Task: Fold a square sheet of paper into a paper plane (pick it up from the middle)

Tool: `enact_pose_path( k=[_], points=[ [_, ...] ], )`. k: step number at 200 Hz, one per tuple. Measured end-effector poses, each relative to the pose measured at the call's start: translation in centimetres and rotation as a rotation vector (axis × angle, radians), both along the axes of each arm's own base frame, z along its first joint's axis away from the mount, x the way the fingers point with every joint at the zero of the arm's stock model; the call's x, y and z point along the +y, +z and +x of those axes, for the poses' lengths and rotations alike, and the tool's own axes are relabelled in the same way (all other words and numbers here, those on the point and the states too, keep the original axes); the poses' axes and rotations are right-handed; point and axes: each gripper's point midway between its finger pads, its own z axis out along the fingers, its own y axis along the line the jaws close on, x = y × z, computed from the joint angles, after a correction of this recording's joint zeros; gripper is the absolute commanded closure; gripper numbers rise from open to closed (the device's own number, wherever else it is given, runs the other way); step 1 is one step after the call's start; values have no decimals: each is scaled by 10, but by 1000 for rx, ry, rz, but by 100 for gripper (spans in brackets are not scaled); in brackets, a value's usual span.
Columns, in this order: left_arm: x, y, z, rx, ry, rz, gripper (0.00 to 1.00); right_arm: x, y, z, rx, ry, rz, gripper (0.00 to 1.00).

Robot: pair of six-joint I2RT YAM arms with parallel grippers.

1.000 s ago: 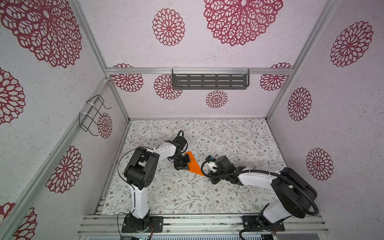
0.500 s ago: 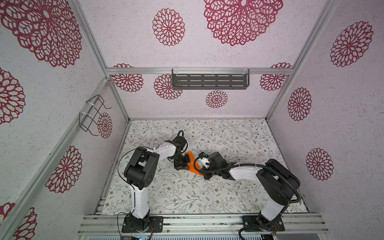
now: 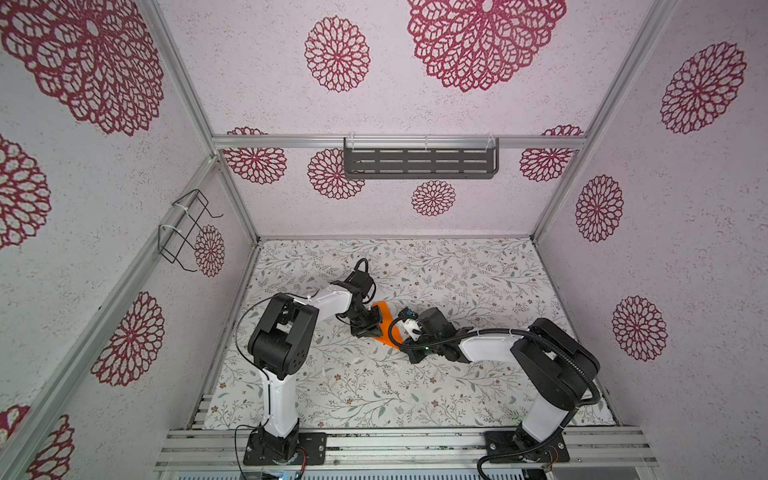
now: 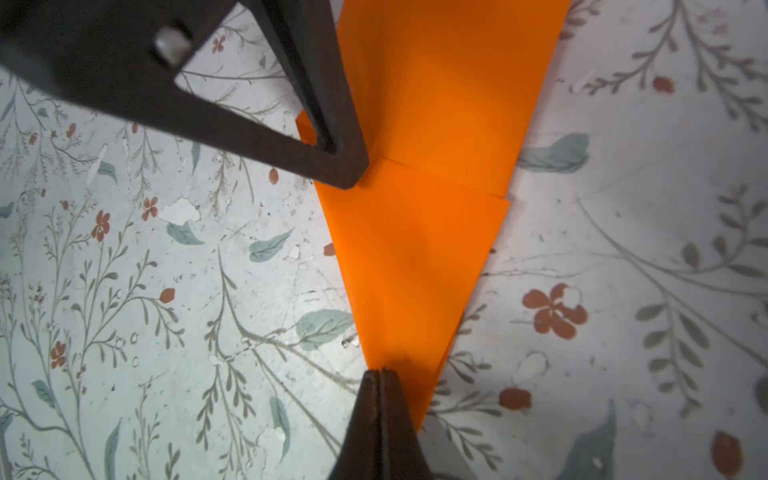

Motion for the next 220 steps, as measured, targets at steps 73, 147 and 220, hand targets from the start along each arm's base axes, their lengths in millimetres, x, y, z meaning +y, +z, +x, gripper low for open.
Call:
enact_pose_path(
  k=[73,147,220],
  points=[
    [-20,10,-12,-21,-28,-111,92,2,0,2,12,-25,18,100],
    [-34,-10,-27,32,-100,-88,94,4,0,4,19,-36,29,100],
    [-26,-13,-23,19,-116,-14,96,4,0,4,24,-42,32,100]
  ],
)
